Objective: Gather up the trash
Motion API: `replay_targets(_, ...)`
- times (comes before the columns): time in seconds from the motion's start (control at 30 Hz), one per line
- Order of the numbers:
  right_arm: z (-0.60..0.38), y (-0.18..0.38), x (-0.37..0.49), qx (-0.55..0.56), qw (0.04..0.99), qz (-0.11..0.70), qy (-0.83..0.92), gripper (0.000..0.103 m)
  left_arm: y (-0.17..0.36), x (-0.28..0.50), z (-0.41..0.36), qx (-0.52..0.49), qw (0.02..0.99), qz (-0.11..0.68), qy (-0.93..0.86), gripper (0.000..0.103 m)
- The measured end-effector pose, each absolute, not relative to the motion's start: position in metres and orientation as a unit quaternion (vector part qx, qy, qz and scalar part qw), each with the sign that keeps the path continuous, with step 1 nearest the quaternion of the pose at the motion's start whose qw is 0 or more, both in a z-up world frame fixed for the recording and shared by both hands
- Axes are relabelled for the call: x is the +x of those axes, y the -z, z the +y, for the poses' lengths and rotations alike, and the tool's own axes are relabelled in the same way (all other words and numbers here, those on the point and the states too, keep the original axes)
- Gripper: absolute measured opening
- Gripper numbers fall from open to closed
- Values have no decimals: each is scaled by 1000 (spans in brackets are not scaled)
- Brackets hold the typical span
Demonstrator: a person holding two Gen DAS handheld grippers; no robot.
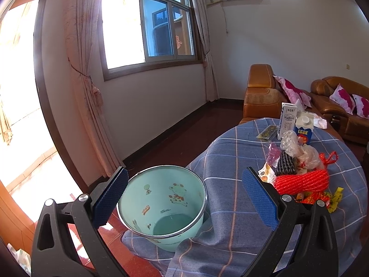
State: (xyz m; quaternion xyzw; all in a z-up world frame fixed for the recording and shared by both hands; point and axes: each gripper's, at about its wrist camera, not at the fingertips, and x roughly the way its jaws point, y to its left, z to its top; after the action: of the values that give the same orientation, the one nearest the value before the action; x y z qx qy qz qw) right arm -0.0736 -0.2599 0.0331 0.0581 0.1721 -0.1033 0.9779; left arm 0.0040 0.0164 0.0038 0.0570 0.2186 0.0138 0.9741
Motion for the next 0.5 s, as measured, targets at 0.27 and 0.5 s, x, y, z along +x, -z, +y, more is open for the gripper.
replay_targets(0.27, -259, -32, -74, 57, 978, 174, 102, 98, -4, 3, 18, 57, 974, 219, -15, 97)
replay_targets(0.5, -259, -32, -73, 57, 978, 175, 102, 98, -4, 5, 19, 56, 974, 220, -16, 97)
